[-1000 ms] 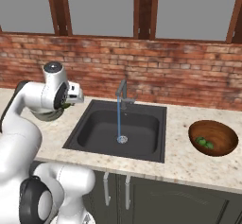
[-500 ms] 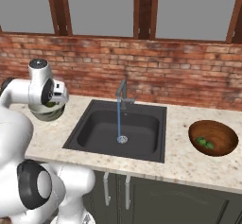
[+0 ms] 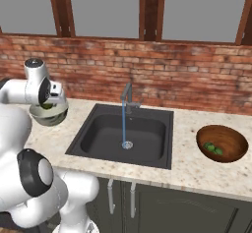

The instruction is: Pick the avocados from the sink and place them in one bowl. Place the lime in the other bowl. Then turn off the sink faucet.

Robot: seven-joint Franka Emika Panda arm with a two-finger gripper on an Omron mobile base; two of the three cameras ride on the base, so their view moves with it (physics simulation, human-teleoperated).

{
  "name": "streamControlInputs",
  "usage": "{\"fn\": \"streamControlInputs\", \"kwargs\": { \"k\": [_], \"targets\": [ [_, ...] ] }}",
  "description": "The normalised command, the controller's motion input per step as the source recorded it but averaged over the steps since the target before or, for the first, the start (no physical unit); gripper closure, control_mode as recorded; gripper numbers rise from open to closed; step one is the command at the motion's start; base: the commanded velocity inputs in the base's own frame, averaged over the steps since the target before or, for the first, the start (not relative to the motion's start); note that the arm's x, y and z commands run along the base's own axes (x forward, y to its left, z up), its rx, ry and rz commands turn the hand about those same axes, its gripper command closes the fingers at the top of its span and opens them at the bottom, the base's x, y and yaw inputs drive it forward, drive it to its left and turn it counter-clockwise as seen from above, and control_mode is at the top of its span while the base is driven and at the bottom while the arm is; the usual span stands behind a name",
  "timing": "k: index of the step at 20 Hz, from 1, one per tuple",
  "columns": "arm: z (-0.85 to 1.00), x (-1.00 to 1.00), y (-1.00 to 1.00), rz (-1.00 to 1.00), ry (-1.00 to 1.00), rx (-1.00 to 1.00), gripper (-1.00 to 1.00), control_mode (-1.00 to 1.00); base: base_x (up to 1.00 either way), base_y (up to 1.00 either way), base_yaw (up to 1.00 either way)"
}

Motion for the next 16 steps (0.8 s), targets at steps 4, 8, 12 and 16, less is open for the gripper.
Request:
{"fn": "streamControlInputs", "kwargs": {
  "k": [4, 8, 12, 16],
  "targets": [
    [-0.01, 0.50, 0.13, 0.00, 0.00, -0.03, 1.00, -1.00, 0.00, 0.00, 0.00],
    [-0.10, 0.41, 0.14, 0.00, 0.00, -0.03, 1.00, -1.00, 0.00, 0.00, 0.00],
    [-0.15, 0.24, 0.24, -0.01, 0.00, -0.02, 1.00, -1.00, 0.00, 0.00, 0.00],
    [-0.16, 0.21, 0.33, -0.01, 0.00, -0.02, 1.00, -1.00, 0.00, 0.00, 0.00]
  ]
}}
